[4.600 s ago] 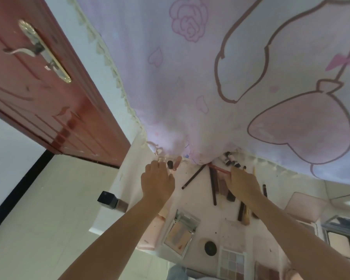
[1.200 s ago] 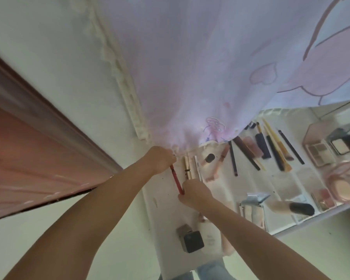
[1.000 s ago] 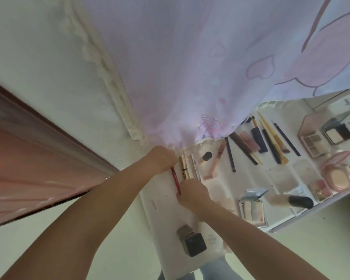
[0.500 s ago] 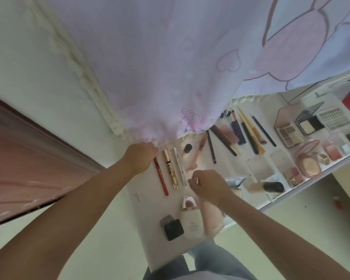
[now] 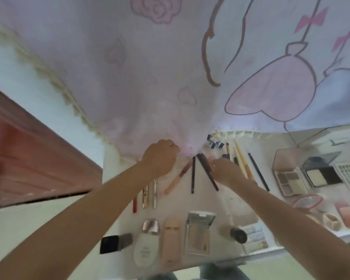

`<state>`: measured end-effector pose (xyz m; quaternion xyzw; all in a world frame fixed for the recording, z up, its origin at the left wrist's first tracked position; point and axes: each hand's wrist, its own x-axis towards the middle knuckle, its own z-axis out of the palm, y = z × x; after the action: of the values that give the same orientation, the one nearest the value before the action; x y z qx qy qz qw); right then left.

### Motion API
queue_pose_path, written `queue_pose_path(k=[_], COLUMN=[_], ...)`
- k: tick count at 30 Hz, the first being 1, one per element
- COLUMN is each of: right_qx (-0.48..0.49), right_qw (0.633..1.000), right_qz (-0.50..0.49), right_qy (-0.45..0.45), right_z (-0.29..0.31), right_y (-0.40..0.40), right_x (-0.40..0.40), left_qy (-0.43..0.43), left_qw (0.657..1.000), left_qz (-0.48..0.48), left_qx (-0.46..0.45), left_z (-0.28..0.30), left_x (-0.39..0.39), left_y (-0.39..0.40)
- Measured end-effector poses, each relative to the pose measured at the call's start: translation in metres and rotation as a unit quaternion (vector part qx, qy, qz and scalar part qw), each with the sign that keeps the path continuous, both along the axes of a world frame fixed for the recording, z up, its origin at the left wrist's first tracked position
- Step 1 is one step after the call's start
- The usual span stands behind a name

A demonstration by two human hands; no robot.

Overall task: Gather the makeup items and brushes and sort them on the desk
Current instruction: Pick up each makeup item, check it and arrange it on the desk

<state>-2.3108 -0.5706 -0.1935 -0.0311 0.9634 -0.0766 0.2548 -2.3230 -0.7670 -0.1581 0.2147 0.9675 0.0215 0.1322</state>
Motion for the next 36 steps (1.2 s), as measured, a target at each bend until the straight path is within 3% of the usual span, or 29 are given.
queue_pose_path(k=[9, 15, 17, 20, 23, 29, 33, 36], right_qx=[0.041, -0.080, -0.088, -0.077, -0.107, -0.191, -0.231, -0.289], right_qw=[0.997, 0.994, 0.995, 0.996, 0.993, 0.975, 0.959, 0.938], right_qz=[0.047, -0.055, -0.030, 0.024, 0.031, 0.066, 0.096, 0.017], right_qy=[-0.041, -0.058, -0.031, 0.032, 0.042, 0.093, 0.133, 0.188], right_z=[-0.022, -0.014, -0.004, 0.011, 0.027, 0.076, 0.108, 0.136], right_y=[0.003, 0.017, 0.031, 0.058, 0.080, 0.084, 0.084, 0.087], right_x=[-0.009, -0.014, -0.010, -0.001, 0.004, 0.001, -0.005, -0.015], left_qy=[-0.050, -0.104, -0.132, -0.186, -0.279, -0.344, -0.263, -0.238], left_qw=[0.982, 0.957, 0.939, 0.882, 0.779, 0.608, 0.577, 0.577], left_qz=[0.181, 0.257, 0.291, 0.366, 0.431, 0.354, 0.343, 0.346], left_qx=[0.033, 0.087, 0.129, 0.231, 0.362, 0.622, 0.692, 0.701], left_z=[-0.004, 0.001, 0.005, 0.003, 0.007, 0.037, 0.065, 0.090], left_x=[0.025, 0.037, 0.037, 0.028, 0.020, 0.011, -0.002, -0.007], left_y=[0.053, 0.052, 0.058, 0.072, 0.092, 0.125, 0.126, 0.108])
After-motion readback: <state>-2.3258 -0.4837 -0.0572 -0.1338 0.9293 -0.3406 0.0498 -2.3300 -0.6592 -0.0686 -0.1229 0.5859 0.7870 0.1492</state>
